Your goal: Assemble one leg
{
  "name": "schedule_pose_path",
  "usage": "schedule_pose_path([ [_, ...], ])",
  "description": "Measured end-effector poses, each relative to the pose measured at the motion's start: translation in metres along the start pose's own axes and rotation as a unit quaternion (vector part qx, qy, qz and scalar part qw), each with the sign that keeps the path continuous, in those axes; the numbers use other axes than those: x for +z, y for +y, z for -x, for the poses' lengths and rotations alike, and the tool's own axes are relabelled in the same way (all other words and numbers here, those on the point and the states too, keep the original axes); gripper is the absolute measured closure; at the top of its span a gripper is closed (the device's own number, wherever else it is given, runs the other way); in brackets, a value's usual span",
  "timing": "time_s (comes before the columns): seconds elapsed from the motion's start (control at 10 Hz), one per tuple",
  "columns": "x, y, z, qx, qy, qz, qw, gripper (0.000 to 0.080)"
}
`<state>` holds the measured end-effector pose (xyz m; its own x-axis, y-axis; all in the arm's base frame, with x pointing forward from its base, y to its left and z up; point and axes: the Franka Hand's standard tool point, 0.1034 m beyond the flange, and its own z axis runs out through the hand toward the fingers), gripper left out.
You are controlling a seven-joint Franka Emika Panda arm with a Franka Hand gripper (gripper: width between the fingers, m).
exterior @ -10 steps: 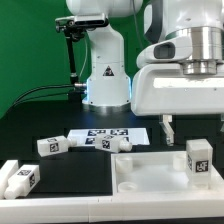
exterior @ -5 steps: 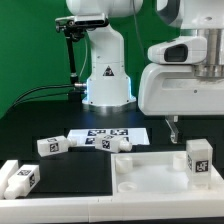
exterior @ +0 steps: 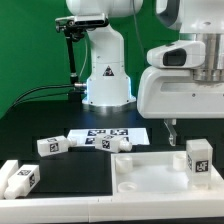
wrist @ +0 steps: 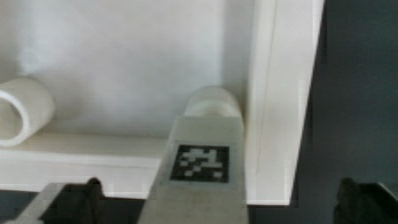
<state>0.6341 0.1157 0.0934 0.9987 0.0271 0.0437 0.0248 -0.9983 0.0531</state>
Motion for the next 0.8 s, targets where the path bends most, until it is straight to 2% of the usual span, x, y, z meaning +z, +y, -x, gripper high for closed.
schedule_pose_path([
  [0.3, -0.003, 0.013, -0.013, 0.011, -0.008, 0.001, 1.000, 0.0150],
  [0.5, 0.006, 0.012, -0.010, 0.032, -0.011, 0.002, 0.999, 0.0150],
  [0.6, 0.006, 0.013, -0.011, 0.037, -0.010, 0.002, 0.999, 0.0150],
  [0.7, 0.006, 0.013, -0.010, 0.038, -0.010, 0.002, 0.999, 0.0292],
  [0.8, 0.006, 0.013, -0.010, 0.061, -0.011, 0.002, 0.998, 0.0292],
])
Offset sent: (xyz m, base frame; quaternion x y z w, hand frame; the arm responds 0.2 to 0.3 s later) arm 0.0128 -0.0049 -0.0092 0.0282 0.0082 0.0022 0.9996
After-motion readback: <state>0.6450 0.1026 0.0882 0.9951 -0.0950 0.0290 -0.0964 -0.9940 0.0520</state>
